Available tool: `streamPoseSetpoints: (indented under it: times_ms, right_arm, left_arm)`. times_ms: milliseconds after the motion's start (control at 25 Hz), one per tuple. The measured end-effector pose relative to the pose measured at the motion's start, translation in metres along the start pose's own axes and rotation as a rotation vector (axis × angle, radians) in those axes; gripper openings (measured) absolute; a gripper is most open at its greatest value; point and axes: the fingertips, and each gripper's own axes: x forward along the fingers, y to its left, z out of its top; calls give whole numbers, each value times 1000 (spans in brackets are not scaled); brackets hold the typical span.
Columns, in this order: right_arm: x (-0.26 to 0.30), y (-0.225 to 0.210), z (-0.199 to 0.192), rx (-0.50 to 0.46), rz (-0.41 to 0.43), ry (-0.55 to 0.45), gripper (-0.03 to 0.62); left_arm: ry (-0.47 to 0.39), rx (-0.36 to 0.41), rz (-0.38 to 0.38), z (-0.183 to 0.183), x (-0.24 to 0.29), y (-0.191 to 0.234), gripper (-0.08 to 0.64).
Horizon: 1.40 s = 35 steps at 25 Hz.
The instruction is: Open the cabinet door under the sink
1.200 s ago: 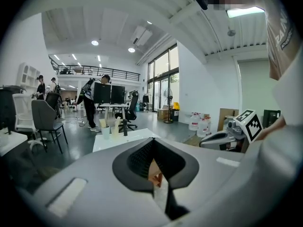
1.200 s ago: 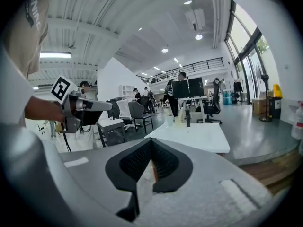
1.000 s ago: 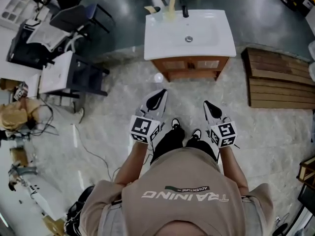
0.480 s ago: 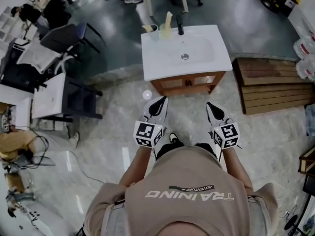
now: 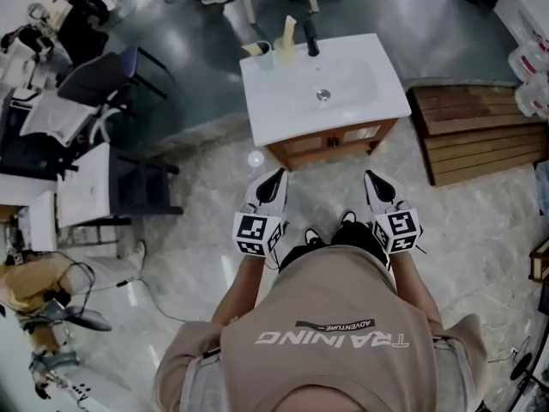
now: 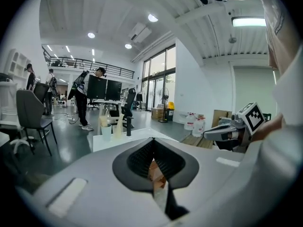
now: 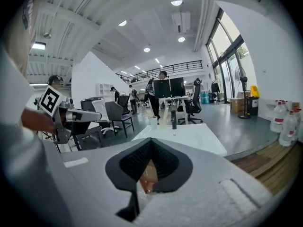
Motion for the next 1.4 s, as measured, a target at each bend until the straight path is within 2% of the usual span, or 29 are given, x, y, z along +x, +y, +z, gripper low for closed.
streamPoseSetpoints:
  times_ms: [160, 400, 600, 720, 840, 1120, 1280, 1400]
  right_arm:
    - [19, -21, 7, 3, 7, -15, 3]
    - [52, -60, 11, 35, 43, -11, 3]
    - [80, -88, 5, 45, 75, 1, 3]
    - [95, -106, -17, 70, 91, 62, 3]
    - [107, -123, -42, 99, 71, 124, 3]
    - [132, -130, -88, 166, 23, 190, 3]
    - [154, -129, -140, 212, 15, 253, 3]
    - [165, -124, -186, 282, -9, 297, 3]
  left_arm:
    - [16, 15, 2, 8, 30, 2, 17]
    - [30, 55, -35, 27, 82, -13, 17]
    - [45, 47, -10, 21, 120, -10, 17]
    - [68, 34, 16, 12, 140, -8, 17]
    - [104, 19, 22, -2, 156, -5, 17]
    - [211, -5, -47, -46, 173, 2, 17]
    - [265, -32, -53, -81, 177, 9, 17]
    - [323, -47, -74, -116, 173, 9, 17]
